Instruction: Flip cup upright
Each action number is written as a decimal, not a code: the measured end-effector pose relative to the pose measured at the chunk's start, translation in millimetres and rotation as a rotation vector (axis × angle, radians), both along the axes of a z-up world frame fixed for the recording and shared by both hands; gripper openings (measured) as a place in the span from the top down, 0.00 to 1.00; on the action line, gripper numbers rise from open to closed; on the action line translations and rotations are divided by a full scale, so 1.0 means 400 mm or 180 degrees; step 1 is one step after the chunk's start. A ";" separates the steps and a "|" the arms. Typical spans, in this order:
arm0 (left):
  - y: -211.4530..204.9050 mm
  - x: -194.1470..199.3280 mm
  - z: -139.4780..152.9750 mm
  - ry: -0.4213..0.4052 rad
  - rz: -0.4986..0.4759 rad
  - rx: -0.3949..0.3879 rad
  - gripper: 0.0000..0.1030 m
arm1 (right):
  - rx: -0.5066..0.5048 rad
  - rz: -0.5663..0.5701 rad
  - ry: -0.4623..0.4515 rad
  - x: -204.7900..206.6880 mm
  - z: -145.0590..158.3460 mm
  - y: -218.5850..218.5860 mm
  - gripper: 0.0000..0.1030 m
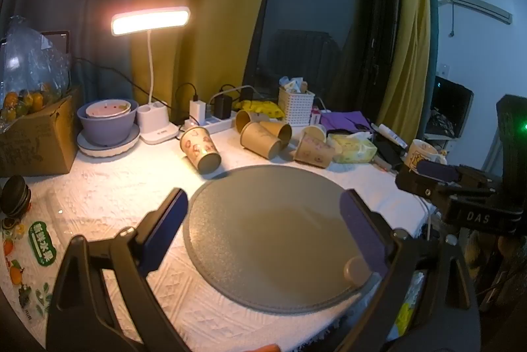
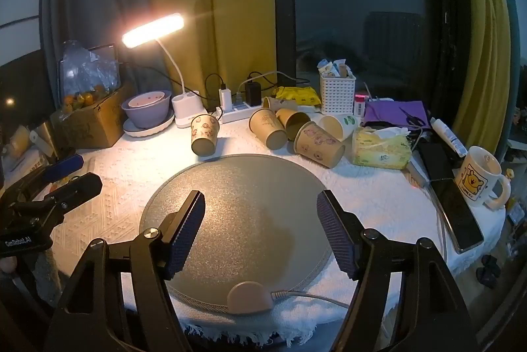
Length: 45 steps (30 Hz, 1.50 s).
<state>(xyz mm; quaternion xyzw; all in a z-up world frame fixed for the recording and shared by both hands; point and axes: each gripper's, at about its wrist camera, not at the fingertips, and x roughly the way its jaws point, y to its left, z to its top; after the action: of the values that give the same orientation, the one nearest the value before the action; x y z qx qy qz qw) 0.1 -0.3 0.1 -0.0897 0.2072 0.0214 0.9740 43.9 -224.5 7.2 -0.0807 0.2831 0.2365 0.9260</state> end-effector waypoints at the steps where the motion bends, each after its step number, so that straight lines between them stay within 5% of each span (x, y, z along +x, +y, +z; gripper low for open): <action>1: 0.000 0.000 0.000 0.0001 -0.0001 0.0001 0.08 | -0.0005 -0.0002 -0.0001 0.000 0.000 0.000 0.29; 45: -0.007 -0.003 0.002 0.0000 -0.0003 0.0011 0.08 | 0.0000 -0.0008 -0.0018 -0.007 0.006 -0.005 0.29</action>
<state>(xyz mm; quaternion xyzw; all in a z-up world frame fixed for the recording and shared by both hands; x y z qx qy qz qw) -1.0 -3.2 0.7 -0.0879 0.2072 0.0213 0.9741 40.9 -226.6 9.6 -0.0810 0.2806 0.2351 0.9271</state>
